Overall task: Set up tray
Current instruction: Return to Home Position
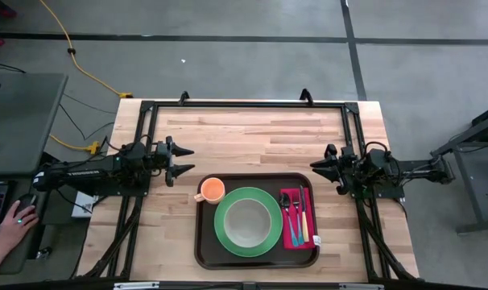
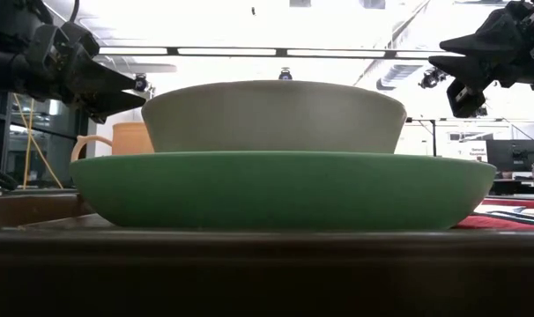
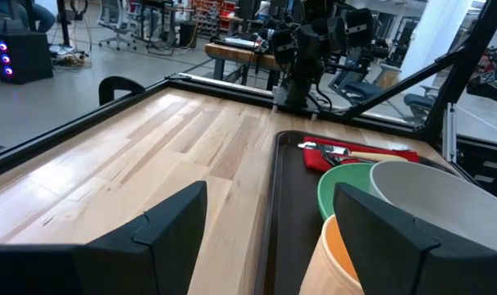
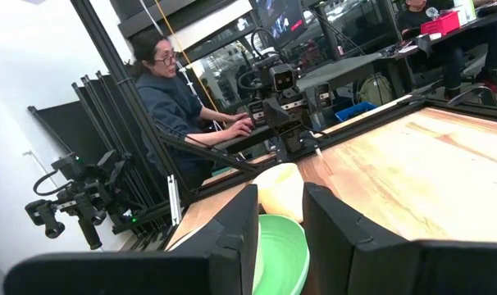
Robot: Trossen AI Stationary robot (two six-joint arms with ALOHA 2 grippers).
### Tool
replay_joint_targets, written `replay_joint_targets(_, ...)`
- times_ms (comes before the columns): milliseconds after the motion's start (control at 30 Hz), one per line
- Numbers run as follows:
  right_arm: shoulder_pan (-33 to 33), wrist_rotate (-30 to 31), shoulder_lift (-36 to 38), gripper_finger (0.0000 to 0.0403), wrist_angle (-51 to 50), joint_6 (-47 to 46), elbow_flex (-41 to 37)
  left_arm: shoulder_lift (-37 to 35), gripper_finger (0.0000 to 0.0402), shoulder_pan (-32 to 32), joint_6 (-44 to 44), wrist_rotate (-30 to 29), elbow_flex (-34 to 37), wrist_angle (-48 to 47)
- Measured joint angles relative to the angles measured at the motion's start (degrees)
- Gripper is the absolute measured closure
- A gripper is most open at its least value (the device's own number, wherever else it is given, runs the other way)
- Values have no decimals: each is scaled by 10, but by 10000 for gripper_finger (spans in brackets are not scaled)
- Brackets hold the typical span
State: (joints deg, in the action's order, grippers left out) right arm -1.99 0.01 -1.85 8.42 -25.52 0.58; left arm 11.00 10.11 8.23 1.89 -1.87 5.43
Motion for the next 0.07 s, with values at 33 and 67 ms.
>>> replay_joint_targets(33, 0, 0, 0, 327, 0, 0, 0, 0, 108, 0, 0, 0, 0, 0)
replay_joint_targets(67, 0, 0, 0, 327, 0, 0, 0, 0, 108, 0, 0, 0, 0, 0)
